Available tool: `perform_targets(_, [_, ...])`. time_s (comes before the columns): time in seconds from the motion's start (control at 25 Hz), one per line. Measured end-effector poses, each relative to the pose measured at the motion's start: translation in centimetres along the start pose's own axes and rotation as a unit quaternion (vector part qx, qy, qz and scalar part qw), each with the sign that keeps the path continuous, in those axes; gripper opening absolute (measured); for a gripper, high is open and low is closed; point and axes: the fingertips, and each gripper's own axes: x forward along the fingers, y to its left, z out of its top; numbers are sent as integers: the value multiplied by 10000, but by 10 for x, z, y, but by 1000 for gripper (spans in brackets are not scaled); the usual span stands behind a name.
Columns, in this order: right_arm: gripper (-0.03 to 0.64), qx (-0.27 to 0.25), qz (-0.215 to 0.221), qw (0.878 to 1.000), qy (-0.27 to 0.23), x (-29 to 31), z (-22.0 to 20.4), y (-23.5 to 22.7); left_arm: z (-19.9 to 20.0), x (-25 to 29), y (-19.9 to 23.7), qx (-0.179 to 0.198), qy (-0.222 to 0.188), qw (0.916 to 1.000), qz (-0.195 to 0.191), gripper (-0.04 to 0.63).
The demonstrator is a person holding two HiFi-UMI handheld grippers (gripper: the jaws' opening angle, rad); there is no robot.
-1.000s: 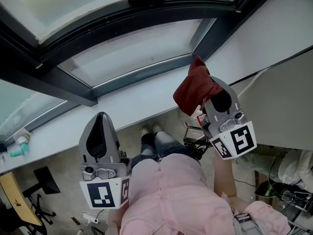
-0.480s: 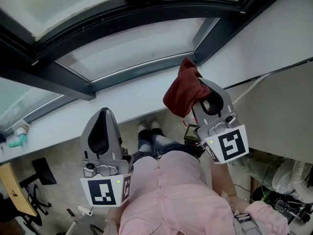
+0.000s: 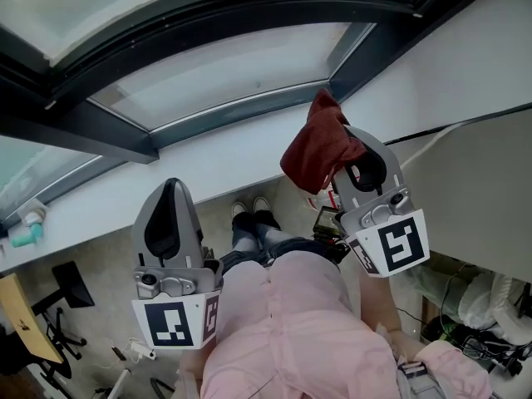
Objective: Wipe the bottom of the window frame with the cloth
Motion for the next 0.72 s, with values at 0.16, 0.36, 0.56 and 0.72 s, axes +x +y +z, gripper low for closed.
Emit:
perform_targets(0.16, [69, 78, 0, 10000, -32, 2, 1, 0, -2, 3, 0, 3, 18, 10000, -47, -3])
perform_targets(0.36, [69, 107, -1, 9999, -24, 3, 2, 3, -1, 3, 3, 0, 7, 10000, -58, -3])
perform_targets(0.56, [69, 118, 20, 9999, -24, 3, 2, 7, -1, 0, 6, -11, -4, 10000, -47, -3])
perform_targets(0.72, [69, 173, 60, 9998, -38, 3, 1, 9, -3, -1, 5, -19, -2, 10000, -59, -3])
